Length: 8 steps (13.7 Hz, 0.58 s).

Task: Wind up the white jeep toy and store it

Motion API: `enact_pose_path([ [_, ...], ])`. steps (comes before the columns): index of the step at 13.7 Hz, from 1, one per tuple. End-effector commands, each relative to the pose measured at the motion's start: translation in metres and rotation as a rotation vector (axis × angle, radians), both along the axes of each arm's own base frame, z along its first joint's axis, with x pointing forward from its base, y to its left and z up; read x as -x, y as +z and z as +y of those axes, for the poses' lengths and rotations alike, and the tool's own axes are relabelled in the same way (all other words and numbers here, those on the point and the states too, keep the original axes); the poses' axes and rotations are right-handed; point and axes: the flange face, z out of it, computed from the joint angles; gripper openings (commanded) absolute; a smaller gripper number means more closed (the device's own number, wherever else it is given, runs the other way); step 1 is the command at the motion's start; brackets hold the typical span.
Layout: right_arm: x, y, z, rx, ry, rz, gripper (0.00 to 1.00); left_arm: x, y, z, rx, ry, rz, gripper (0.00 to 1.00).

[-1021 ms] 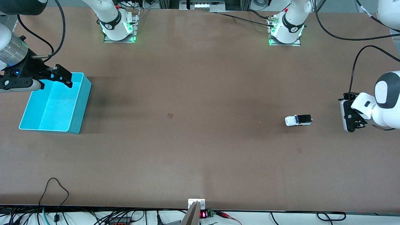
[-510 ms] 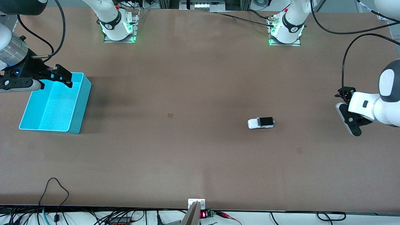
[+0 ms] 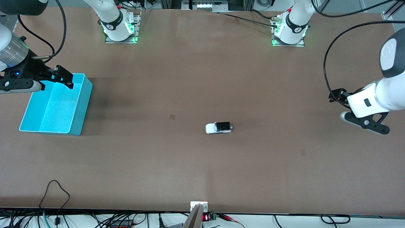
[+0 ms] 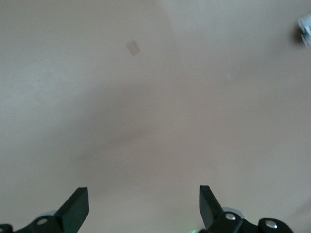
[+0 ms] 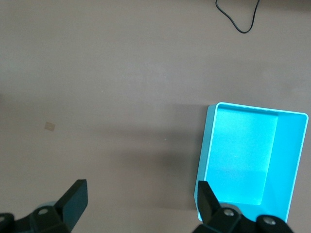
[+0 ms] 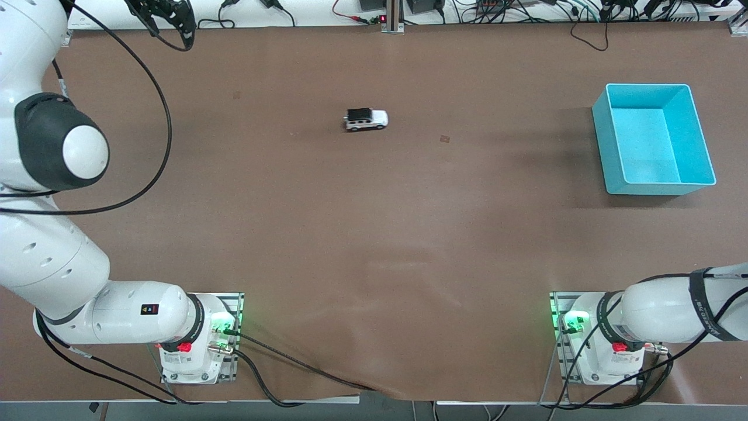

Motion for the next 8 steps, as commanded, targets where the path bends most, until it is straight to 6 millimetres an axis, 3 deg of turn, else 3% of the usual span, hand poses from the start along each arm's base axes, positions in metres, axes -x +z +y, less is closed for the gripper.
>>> enact_pose_path([
  [1, 0.002, 0.002, 0.000, 0.008, 0.014, -0.002, 1.00, 0.036, 0.010, -0.003, 0.007, 0.236, -0.082, 1.00],
  [3, 0.002, 0.002, 0.000, 0.008, 0.014, -0.002, 1.00, 0.047, 0.024, 0.009, 0.009, 0.267, -0.162, 1.00],
  [6, 0.002, 0.002, 0.001, 0.006, 0.014, -0.002, 1.00, 0.071, 0.030, 0.016, 0.018, 0.240, -0.195, 1.00],
  [8, 0.002, 0.002, 0.001, 0.006, 0.014, -0.002, 1.00, 0.072, 0.029, 0.017, 0.020, 0.190, -0.193, 1.00],
])
